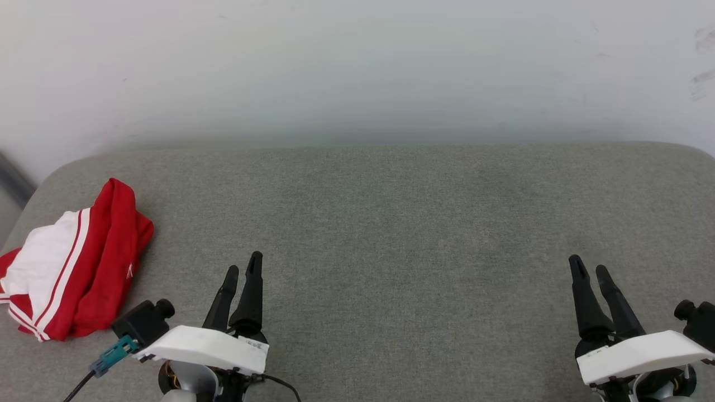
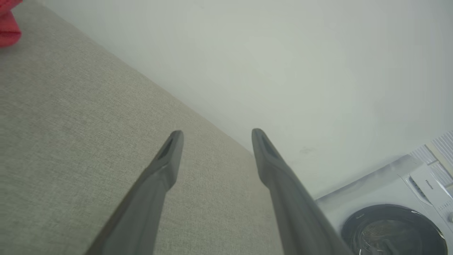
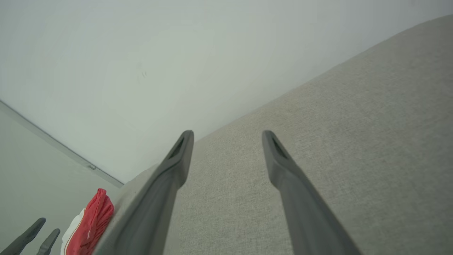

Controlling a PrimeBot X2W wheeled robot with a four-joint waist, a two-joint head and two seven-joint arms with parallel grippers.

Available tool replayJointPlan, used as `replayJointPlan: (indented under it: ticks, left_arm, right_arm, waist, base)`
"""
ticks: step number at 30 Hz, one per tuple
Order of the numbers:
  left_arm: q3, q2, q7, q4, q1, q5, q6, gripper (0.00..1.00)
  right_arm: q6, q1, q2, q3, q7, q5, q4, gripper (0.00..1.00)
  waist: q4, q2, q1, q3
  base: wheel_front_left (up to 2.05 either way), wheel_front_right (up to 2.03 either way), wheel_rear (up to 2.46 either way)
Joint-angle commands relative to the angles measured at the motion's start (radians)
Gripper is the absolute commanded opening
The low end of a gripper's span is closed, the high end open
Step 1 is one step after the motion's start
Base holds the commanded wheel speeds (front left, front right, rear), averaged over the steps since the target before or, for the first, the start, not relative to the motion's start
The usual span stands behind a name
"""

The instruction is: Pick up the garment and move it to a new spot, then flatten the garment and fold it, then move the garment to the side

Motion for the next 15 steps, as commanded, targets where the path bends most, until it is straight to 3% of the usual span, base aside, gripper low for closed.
replayJointPlan:
  ticks: [1,15]
  left_arm:
    - [-0.004,0.002,-0.009,-0.010,-0.022,0.043,0.004,1.00]
    - [-0.031,0.011,-0.051,-0.015,-0.014,0.319,0.031,1.00]
  right_arm:
    - [0.002,-0.001,-0.006,0.000,-0.005,-0.040,-0.021,1.00]
    - [0.002,0.023,-0.001,0.005,0.007,-0.250,-0.068,1.00]
  waist:
    - [0.000,0.0000,0.0000,0.000]
    - [0.004,0.0000,0.0000,-0.001]
  base:
    - [0.00,0.00,0.00]
    - [0.00,0.00,0.00]
